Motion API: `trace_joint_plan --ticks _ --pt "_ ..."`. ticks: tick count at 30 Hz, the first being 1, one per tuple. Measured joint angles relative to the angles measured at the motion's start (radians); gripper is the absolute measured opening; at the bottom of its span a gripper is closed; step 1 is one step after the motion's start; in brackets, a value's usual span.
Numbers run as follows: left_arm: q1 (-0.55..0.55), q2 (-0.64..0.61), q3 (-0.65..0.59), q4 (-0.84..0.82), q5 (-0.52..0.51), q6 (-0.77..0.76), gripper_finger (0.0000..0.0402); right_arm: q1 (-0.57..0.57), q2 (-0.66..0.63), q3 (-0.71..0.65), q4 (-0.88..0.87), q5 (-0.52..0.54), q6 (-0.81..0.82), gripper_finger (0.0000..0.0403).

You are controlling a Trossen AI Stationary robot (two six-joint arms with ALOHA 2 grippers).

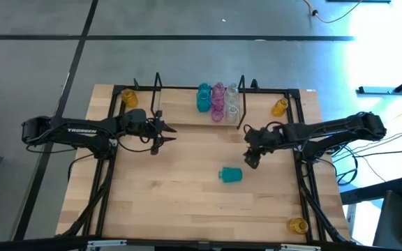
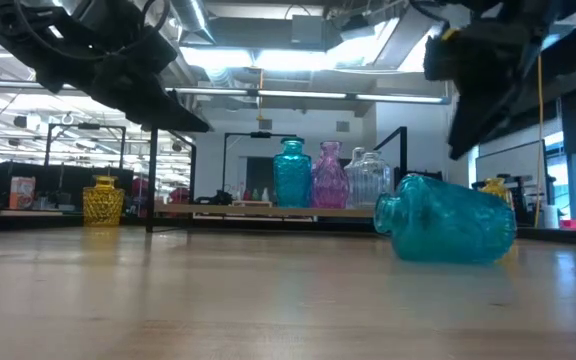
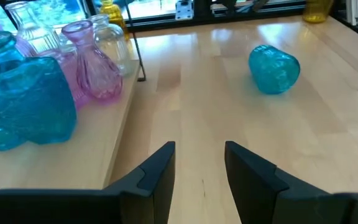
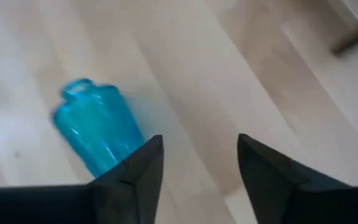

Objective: Sort vases onto shelf
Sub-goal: Put the blue vase on the shelf aligned with the other blue vases

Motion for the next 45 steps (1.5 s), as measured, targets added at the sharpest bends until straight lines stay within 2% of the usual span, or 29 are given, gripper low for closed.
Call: trace_joint_plan --ticks 3,8,11,16,20,25,31,34,38,45 --pt "0.0 0.012 0.0 0.006 -0.001 0.0 0.0133 0.015 0.027 0.0 0.096 -0.041 -0.06 0.0216" --pt "0.0 0.047 0.0 0.02 -0.002 0.001 0.0133 0.123 0.143 0.0 0.243 -0.064 -0.102 0.0245" --pt "0.0 0.058 0.0 0.023 -0.002 0.002 0.0133 0.186 0.216 0.0 0.284 -0.022 -0.094 0.0257" --pt "0.0 0.063 0.0 0.026 -0.002 0.002 0.0133 0.224 0.332 0.0 0.289 0.118 -0.084 0.0271" --pt "0.0 0.063 0.0 0.043 -0.003 0.001 0.0133 0.222 0.397 0.006 0.346 0.14 -0.098 0.0277" --pt "0.0 0.063 0.0 0.08 -0.003 0.001 0.0133 0.222 0.429 0.005 0.401 0.167 -0.14 0.0269" --pt "0.0 0.063 0.0 0.085 -0.003 0.001 0.0133 0.222 0.43 0.004 0.411 0.193 -0.136 0.021" --pt "0.0 0.064 0.0 0.105 -0.002 0.001 0.0133 0.222 0.432 0.002 0.44 0.215 -0.137 0.0204" --pt "-0.012 0.064 0.0 0.122 -0.002 0.002 0.0133 0.222 0.441 -0.004 0.548 0.232 -0.189 0.0205" --pt "-0.045 0.065 -0.012 0.138 -0.003 0.021 0.0133 0.207 0.515 -0.002 0.864 0.285 -0.366 0.0211"
